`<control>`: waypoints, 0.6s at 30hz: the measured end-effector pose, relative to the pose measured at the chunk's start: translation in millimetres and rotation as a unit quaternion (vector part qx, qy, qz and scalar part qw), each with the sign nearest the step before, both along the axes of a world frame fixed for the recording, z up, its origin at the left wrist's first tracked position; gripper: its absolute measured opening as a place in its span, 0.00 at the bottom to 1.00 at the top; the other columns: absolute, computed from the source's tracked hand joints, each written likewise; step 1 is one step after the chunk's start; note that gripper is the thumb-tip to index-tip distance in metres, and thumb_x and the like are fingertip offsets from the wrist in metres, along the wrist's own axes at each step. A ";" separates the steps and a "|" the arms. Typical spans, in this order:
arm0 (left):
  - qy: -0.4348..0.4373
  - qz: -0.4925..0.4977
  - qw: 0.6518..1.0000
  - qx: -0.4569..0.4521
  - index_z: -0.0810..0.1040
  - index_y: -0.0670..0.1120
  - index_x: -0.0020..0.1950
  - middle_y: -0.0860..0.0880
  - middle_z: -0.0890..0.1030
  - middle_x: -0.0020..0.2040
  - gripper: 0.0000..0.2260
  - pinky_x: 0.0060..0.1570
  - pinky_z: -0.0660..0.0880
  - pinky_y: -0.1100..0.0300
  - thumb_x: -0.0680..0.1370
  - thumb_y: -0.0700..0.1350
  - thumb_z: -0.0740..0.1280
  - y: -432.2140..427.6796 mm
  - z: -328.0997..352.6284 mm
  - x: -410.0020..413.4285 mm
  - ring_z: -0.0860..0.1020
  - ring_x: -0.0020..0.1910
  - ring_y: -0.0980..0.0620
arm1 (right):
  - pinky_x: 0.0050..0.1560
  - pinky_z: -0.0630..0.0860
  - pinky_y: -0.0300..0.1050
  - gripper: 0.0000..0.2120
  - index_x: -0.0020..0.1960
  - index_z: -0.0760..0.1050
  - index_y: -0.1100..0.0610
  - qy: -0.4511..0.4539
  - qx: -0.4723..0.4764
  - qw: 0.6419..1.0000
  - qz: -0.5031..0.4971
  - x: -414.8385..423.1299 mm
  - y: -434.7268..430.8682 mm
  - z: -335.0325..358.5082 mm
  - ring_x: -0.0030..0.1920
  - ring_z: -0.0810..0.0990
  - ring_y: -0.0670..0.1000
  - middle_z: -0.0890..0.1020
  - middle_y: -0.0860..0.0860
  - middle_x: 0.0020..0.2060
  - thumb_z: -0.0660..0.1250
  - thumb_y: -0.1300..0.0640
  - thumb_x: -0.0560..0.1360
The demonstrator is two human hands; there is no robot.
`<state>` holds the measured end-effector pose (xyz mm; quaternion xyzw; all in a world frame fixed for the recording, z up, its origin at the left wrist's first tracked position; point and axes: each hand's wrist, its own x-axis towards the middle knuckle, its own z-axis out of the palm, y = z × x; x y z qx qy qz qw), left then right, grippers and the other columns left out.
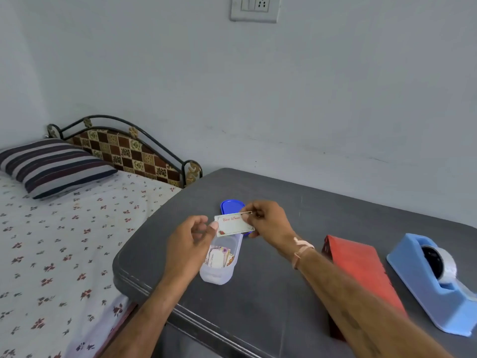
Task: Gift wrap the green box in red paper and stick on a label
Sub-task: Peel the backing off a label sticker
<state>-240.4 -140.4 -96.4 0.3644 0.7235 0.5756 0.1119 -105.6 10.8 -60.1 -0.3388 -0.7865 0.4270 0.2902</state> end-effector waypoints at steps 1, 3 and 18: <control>-0.040 -0.020 0.999 0.014 0.81 0.50 0.58 0.55 0.85 0.51 0.11 0.45 0.77 0.65 0.79 0.53 0.72 1.4 4.4 5.9 0.83 0.50 0.58 | 0.32 0.80 0.39 0.05 0.53 0.81 0.64 0.043 -0.051 0.998 -0.005 8.9 -3.6 0.3 0.36 0.84 0.50 0.86 0.62 0.46 0.67 0.67 0.80; -0.114 -0.063 0.991 0.036 0.85 0.49 0.55 0.50 0.87 0.48 0.07 0.43 0.78 0.63 0.79 0.49 0.73 4.2 12.4 19.3 0.85 0.47 0.54 | 0.33 0.80 0.39 0.05 0.55 0.80 0.65 0.103 -0.128 0.986 0.004 30.3 -10.3 0.3 0.37 0.86 0.51 0.87 0.62 0.47 0.67 0.66 0.81; 0.025 -0.211 0.977 0.014 0.85 0.45 0.44 0.49 0.86 0.36 0.03 0.35 0.75 0.67 0.78 0.41 0.74 16.1 37.7 123.0 0.84 0.34 0.55 | 0.35 0.71 0.43 0.09 0.46 0.84 0.61 0.164 -0.149 0.975 0.016 142.6 -38.0 -3.8 0.34 0.79 0.51 0.85 0.58 0.38 0.77 0.54 0.75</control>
